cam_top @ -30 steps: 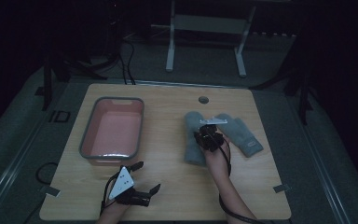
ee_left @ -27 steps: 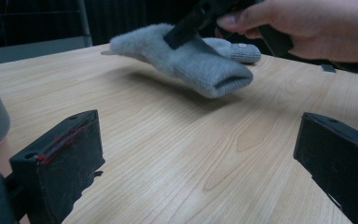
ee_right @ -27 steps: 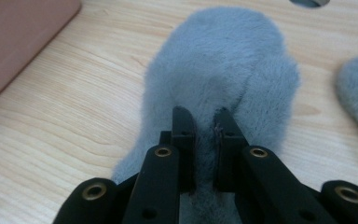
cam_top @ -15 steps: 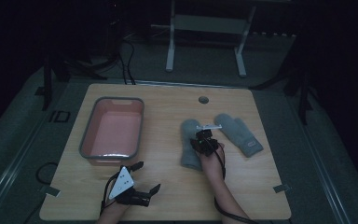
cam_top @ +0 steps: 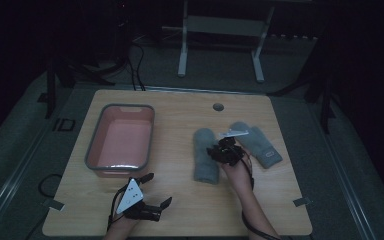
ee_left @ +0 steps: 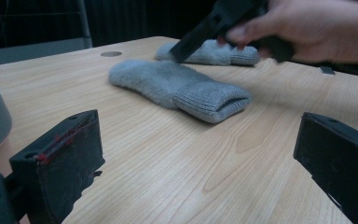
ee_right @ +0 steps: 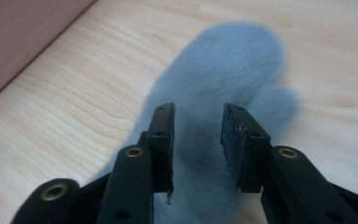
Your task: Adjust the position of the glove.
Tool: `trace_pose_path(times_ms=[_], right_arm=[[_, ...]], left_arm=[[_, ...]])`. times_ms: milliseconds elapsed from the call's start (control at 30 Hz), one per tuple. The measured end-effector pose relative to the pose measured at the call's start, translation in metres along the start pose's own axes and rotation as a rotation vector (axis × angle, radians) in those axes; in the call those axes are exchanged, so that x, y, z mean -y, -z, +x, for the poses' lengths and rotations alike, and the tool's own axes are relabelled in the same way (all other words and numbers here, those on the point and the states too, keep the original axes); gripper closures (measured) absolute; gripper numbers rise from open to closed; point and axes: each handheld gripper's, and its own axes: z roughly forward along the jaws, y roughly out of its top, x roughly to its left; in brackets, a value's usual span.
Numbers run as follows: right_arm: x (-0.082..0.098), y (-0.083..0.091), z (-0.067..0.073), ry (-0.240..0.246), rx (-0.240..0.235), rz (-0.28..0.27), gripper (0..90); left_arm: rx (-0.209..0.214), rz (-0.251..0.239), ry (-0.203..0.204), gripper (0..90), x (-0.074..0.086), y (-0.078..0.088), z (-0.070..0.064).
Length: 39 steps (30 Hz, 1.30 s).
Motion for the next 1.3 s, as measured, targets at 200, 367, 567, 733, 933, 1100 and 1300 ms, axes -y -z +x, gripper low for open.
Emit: trace_pose_path(times_ms=[200, 367, 567, 733, 933, 1100, 1300], right_arm=[[-0.009, 0.045, -0.041, 0.104, 0.047, -0.068, 61.9], [-0.009, 0.066, -0.087, 0.188, 0.071, -0.08, 57.4], [0.001, 0.061, -0.13, 0.245, 0.13, -0.013, 49.8], [0.012, 0.047, -0.149, 0.225, 0.149, 0.012, 49.7], [0.029, 0.028, -0.169, 0.135, 0.136, 0.041, 48.0], [0.04, 0.02, -0.171, 0.111, 0.131, 0.038, 57.2], [0.038, 0.02, -0.161, 0.017, 0.161, 0.056, 77.8]], left_arm=[[0.0, 0.0, -0.003, 1.7, 0.0, 0.0, 0.0], [-0.002, 0.004, 0.002, 1.7, 0.0, 0.0, 0.0], [-0.001, 0.004, 0.003, 1.7, 0.0, 0.0, 0.0], [0.0, 0.003, 0.002, 1.7, 0.0, 0.0, 0.0], [0.0, 0.002, 0.003, 1.7, 0.0, 0.0, 0.0], [-0.002, 0.002, 0.004, 1.7, 0.0, 0.0, 0.0], [-0.003, 0.002, 0.004, 1.7, 0.0, 0.0, 0.0]])
